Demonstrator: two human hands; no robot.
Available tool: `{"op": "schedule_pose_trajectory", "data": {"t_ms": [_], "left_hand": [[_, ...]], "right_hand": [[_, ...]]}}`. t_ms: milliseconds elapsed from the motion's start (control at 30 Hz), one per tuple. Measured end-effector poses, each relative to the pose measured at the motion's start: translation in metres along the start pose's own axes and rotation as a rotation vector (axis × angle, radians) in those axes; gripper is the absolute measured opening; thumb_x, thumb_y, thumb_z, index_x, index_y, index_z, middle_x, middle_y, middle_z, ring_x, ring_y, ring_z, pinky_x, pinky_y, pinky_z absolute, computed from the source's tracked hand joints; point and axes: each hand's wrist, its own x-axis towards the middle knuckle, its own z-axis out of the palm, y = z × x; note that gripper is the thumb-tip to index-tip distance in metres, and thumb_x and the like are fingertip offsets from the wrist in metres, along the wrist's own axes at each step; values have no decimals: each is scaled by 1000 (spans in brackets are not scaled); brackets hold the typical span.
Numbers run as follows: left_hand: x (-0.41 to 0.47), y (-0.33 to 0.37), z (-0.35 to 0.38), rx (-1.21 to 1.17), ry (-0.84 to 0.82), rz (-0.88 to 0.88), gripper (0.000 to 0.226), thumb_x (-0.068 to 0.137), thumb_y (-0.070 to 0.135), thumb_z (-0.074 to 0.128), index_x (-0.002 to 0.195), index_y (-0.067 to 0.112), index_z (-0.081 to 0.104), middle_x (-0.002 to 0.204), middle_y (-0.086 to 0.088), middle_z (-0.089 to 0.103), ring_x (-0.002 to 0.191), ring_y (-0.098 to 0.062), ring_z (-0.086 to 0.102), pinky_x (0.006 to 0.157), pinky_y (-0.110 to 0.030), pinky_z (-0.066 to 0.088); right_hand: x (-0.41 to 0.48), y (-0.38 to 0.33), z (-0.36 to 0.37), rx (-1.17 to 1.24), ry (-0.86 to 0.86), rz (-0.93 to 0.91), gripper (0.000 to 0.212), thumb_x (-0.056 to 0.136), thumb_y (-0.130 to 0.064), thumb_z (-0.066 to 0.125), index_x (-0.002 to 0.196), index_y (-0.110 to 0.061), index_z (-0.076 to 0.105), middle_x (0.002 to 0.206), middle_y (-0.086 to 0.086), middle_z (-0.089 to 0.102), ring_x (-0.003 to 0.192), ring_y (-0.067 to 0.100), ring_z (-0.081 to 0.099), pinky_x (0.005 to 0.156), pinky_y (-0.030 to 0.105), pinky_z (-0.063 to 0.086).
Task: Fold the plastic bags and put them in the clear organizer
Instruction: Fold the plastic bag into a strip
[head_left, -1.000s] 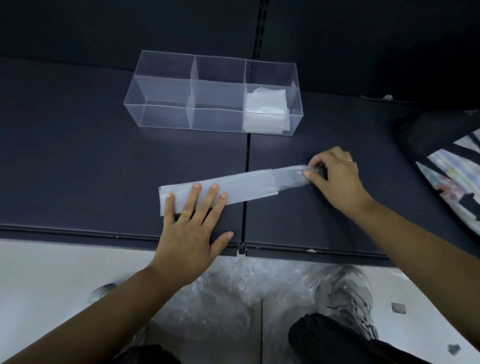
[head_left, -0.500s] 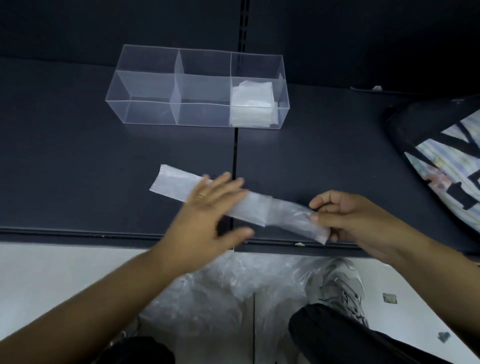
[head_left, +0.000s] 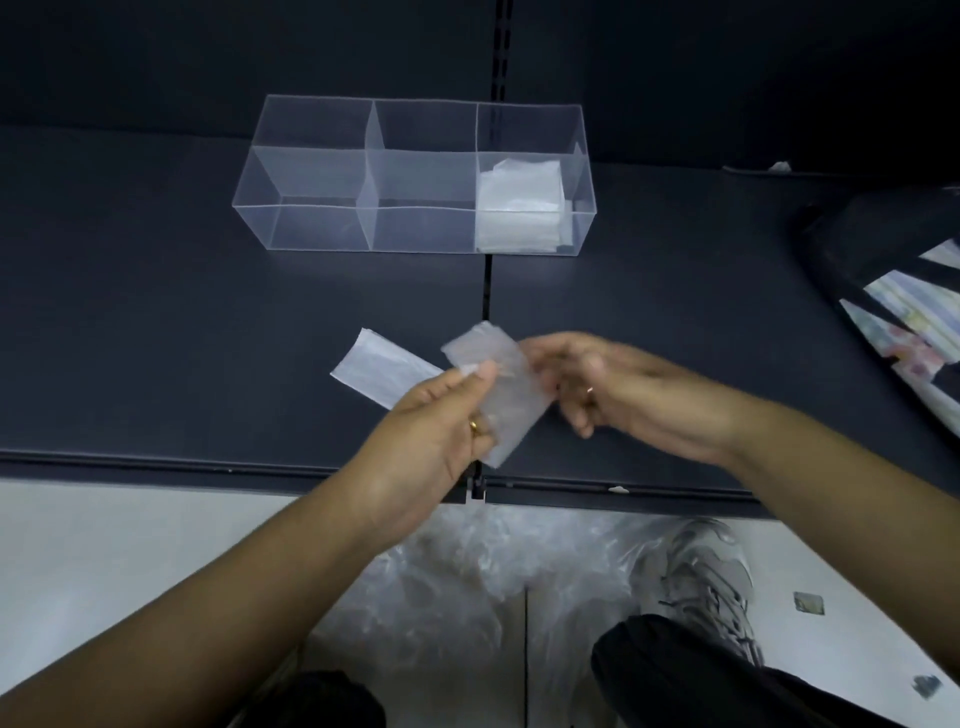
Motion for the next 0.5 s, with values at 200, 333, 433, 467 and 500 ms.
{"op": "schedule_pose_trajectory", "data": {"t_ms": [200,333,433,467,500], "left_hand": [[10,-2,-34,-213,92,19,31,96,26,46,119,12,62,121,-11,66,114,-21,62,89,-31,54],[22,-4,-62,-83,531,-48,21,98,21,52,103,5,65,100,-13,73,90,-20,72,69,-26,58],[29,3,-79,19,704,-25,18,95,18,59,88,2,64,84,-12,70,66,-17,71,58,-23,56],[31,6,-84,57,747,-6,19,95,17,59,88,1,65,83,-13,69,62,-16,70,57,-22,56],[32,9,-89,89,788,11,19,96,16,58,91,-1,66,83,-13,68,60,-16,70,56,-22,56]], "right_hand": [[36,23,20,-197,96,148,19,86,-15,70,103,-10,63,70,-8,66,57,7,51,51,22,42],[42,27,26,-269,233,179,10,87,-8,68,96,-9,64,68,-1,68,47,7,50,42,20,38],[46,26,28,-290,288,209,11,85,-6,69,95,-8,64,70,1,71,45,8,52,39,19,37],[47,25,28,-293,293,224,12,84,-6,69,95,-8,64,69,2,71,45,8,53,39,19,37],[48,23,28,-295,294,239,13,84,-5,69,95,-8,63,68,1,70,45,9,53,39,19,37]]}}
